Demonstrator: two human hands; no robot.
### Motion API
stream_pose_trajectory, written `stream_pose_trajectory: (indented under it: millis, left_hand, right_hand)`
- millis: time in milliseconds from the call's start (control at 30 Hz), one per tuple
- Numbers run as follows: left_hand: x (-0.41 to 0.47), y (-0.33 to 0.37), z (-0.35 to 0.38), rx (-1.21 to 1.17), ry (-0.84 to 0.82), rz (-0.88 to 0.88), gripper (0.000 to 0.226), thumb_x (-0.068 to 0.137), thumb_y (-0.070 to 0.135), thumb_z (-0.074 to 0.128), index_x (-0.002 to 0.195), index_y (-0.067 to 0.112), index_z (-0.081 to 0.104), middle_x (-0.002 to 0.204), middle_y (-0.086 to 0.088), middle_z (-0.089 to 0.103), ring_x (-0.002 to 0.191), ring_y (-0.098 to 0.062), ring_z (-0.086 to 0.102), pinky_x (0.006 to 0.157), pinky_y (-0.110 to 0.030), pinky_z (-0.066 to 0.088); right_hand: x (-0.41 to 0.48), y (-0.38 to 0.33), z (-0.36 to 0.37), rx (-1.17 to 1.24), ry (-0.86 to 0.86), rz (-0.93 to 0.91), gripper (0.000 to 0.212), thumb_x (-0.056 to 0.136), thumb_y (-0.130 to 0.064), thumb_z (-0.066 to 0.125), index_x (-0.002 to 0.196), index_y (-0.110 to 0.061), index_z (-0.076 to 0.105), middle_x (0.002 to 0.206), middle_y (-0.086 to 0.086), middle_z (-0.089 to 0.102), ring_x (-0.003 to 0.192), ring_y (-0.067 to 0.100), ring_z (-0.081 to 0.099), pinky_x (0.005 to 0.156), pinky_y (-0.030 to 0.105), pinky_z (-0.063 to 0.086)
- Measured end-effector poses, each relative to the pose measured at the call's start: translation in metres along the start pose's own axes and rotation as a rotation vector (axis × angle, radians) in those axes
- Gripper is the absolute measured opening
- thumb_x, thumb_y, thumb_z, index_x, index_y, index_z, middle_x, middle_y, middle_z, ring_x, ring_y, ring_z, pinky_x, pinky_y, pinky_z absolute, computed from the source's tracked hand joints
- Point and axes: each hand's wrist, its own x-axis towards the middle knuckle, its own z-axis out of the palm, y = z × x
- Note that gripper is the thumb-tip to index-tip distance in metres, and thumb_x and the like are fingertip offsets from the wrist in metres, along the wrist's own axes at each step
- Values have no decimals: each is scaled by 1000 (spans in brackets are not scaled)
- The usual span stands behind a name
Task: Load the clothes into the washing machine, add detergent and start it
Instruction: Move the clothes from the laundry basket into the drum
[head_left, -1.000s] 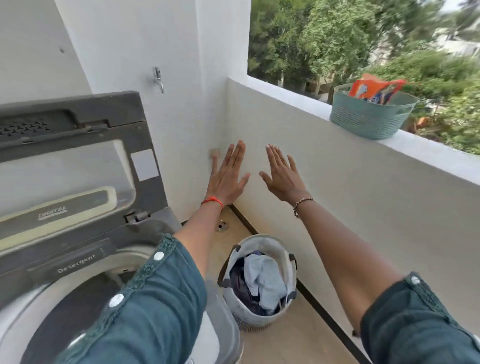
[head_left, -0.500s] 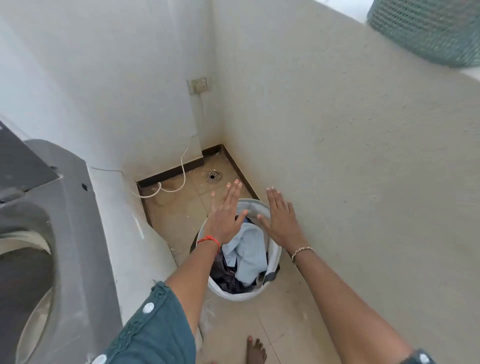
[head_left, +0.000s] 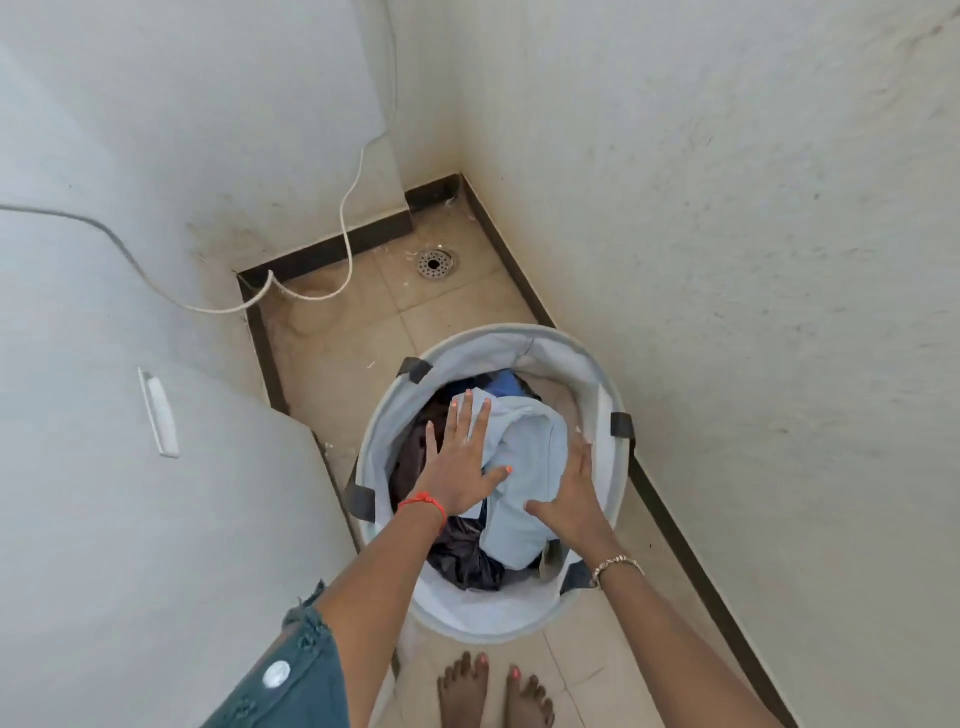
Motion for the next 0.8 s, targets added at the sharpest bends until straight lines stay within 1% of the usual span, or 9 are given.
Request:
stream_pose_trajectory:
  millis: [233, 333, 400, 433, 500, 567, 633, 700, 800]
  left_hand:
    - [40, -28, 54, -193, -119, -138, 108, 83, 42, 65, 143, 28, -23, 150, -4, -34, 140, -28, -26, 114, -56, 1]
    - [45, -28, 75, -237, -178, -89, 106, 85, 21, 63, 138, 27, -28, 149, 1, -34, 142, -28, -20, 113, -56, 17]
    - [44, -25, 83, -350, -168, -12, 101, 85, 1, 54, 137, 25, -29, 148, 2, -34, 144, -35, 1, 92, -28, 45]
    - [41, -23, 86, -396, -168, 3, 99, 84, -6, 49, 137, 27, -28, 150, 1, -33, 139, -38, 19, 72, -13, 44]
    - [35, -24, 85, -431, -207, 23, 98, 84, -11, 44, 138, 31, -26, 154, 1, -25, 118, -39, 45, 57, -13, 37]
    - [31, -22, 86, -450, -266, 55, 100, 80, -12, 43, 142, 29, -24, 155, 3, -19, 120, -33, 46, 75, -21, 46]
    - [24, -13, 84, -445, -308, 88, 100, 76, -11, 45, 141, 25, -23, 155, -1, -19, 145, -23, 9, 115, -32, 24]
    - [14, 1, 78, -390, -312, 76, 98, 76, -9, 47, 143, 15, -21, 155, -6, -21, 145, -20, -13, 117, -28, -3]
    - [0, 17, 59, -325, -302, 34, 97, 77, -5, 48, 144, 8, -20, 155, -8, -20, 144, -21, -17, 115, -31, -8]
  right_hand:
    - [45, 31, 50, 101, 12, 120, 120, 71, -14, 78, 146, -13, -16, 156, 11, -13, 145, 25, -8, 115, 44, 13]
    - [51, 31, 60, 257, 58, 88, 112, 72, -4, 75, 147, -9, -8, 156, 10, 7, 143, 23, 13, 109, 26, 23]
    - [50, 26, 61, 379, 85, 87, 97, 80, 1, 65, 148, -8, -3, 140, 4, 31, 130, 16, 33, 93, 12, 29]
    - [48, 21, 60, 438, 94, 106, 89, 84, 0, 60, 148, -10, 0, 126, 1, 38, 120, 15, 39, 90, 14, 32]
    - [49, 12, 59, 585, 123, 138, 76, 89, -8, 56, 149, -16, 9, 119, -6, 43, 108, 17, 49, 94, 27, 40]
    - [52, 11, 62, 705, 185, 160, 66, 85, -19, 64, 142, -20, 31, 119, -4, 58, 102, 14, 58, 91, 32, 48]
    - [54, 5, 62, 692, 271, 185, 43, 80, -21, 70, 120, -16, 54, 99, -6, 65, 90, 12, 62, 74, 19, 50]
    - [50, -5, 57, 649, 349, 175, 18, 82, -15, 67, 99, -11, 61, 82, -4, 64, 80, 16, 62, 61, 14, 47]
    - [39, -16, 48, 631, 376, 159, 4, 85, -13, 63, 83, -9, 62, 77, 3, 65, 74, 17, 61, 64, 26, 47]
